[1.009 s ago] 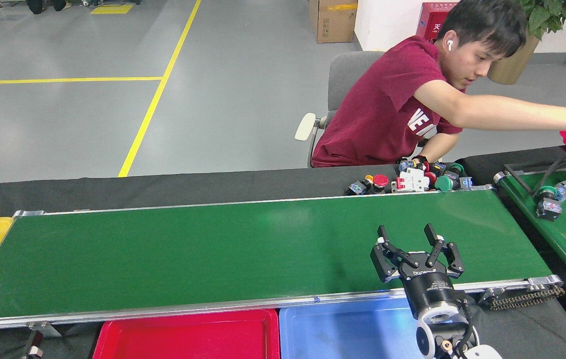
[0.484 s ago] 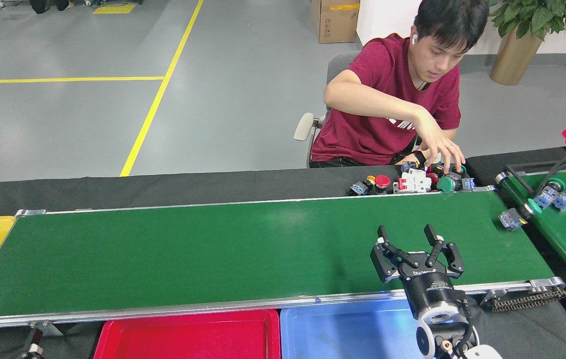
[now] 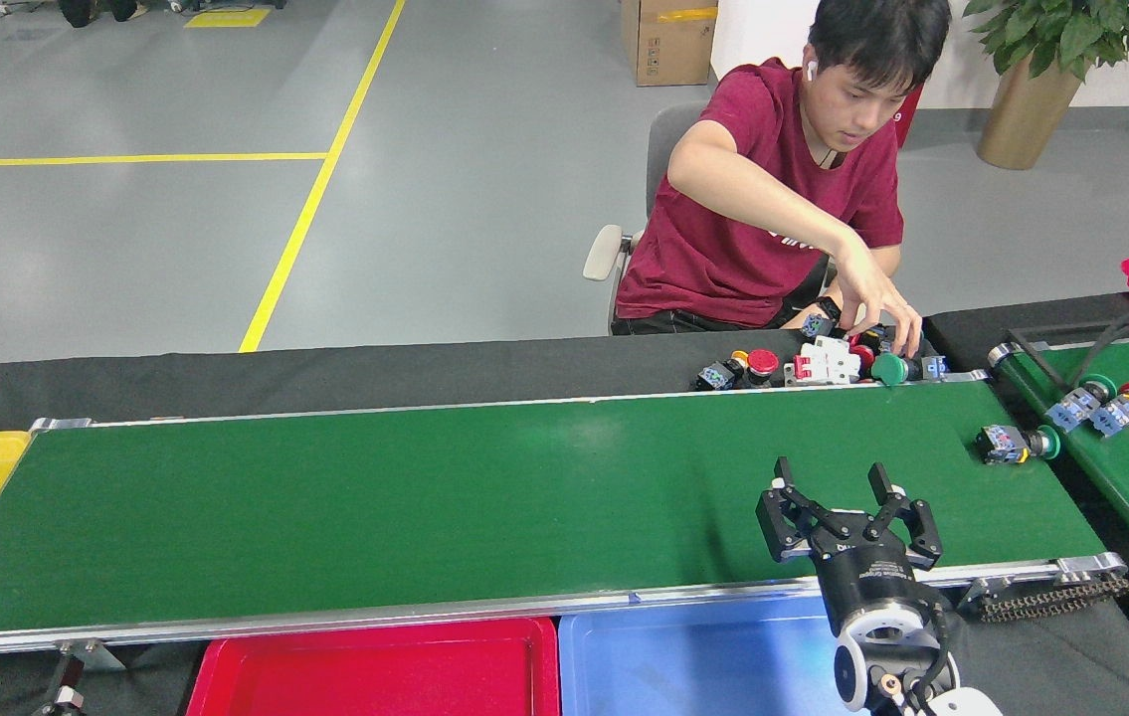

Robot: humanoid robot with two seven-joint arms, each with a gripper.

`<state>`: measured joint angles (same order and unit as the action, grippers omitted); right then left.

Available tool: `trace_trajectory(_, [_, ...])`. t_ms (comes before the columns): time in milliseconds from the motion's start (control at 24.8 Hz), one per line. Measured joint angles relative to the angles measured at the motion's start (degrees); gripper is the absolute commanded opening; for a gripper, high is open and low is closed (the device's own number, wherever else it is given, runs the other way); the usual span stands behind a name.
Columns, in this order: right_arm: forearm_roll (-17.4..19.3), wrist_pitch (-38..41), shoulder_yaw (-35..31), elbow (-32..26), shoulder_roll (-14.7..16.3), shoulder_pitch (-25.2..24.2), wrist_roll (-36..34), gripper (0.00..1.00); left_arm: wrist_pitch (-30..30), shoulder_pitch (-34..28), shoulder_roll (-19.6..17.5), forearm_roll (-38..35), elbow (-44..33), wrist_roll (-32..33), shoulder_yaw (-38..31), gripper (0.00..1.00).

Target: Pick switch part from conveyor to tray

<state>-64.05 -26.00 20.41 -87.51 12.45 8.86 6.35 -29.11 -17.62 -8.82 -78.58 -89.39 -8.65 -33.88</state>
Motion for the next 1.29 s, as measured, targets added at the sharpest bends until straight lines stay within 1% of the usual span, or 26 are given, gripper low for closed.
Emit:
trace_trajectory(161, [0.05, -1.19, -1.35, 6.26, 0.00, 0.46, 0.46, 0.98, 0.02, 0.00, 0.00, 0.02, -0.09, -0.01, -0.01, 1.00])
trace_trajectory(363, [0.15, -1.57, -5.89, 14.11, 0.00, 5.91, 0.47, 0.98, 0.02, 0.00, 0.00, 0.02, -0.12, -0.04, -0.01, 1.00])
trace_trajectory(444, [1.04, -1.50, -6.78, 16.86, 0.00, 8.01, 0.47, 0.98, 0.16, 0.00, 0.00, 0.02, -0.15, -0.07, -0.01, 1.00])
trace_trajectory(565, [2.98, -1.22, -6.76, 20.18, 0.00, 8.93, 0.57, 0.98, 0.20, -0.01, 0.00, 0.02, -0.18, -0.12, -0.01, 1.00])
trace_trajectory(686, [3.75, -0.86, -6.61, 22.81, 0.00, 10.37, 0.63, 0.98, 0.17, 0.17, -0.01, 0.02, -0.24, -0.14, -0.01, 1.00])
trace_trajectory(807, [4.46, 0.37, -6.59, 28.65, 0.00, 14.51, 0.05, 0.98, 0.10, 0.55, -0.02, 0.02, -0.35, -0.15, 0.04, 1.00])
trace_trajectory(888, [5.82, 1.45, -6.60, 33.81, 0.00, 17.58, -1.31, 0.98, 0.09, 0.82, -0.02, 0.02, -0.38, -0.15, 0.16, 1.00])
trace_trajectory(969, [8.05, 3.03, -6.60, 38.50, -0.01, 19.68, -3.34, 0.98, 0.08, 1.12, -0.02, 0.02, -0.39, -0.15, 0.29, 1.00])
trace_trajectory(1050, [10.01, 4.76, -6.67, 41.63, 0.10, 20.99, -5.00, 0.98, 0.06, 1.41, -0.03, 0.02, -0.37, -0.12, 0.39, 1.00])
trace_trajectory(1171, [12.80, 6.56, -6.75, 43.78, 1.58, 22.57, -6.56, 0.98, -0.04, 1.60, -0.03, 0.01, -0.30, -0.11, 0.60, 1.00])
trace_trajectory(1292, [13.38, 7.72, -6.79, 44.37, 1.98, 22.79, -6.78, 0.98, -0.09, 1.61, -0.01, 0.01, -0.32, -0.06, 0.81, 1.00])
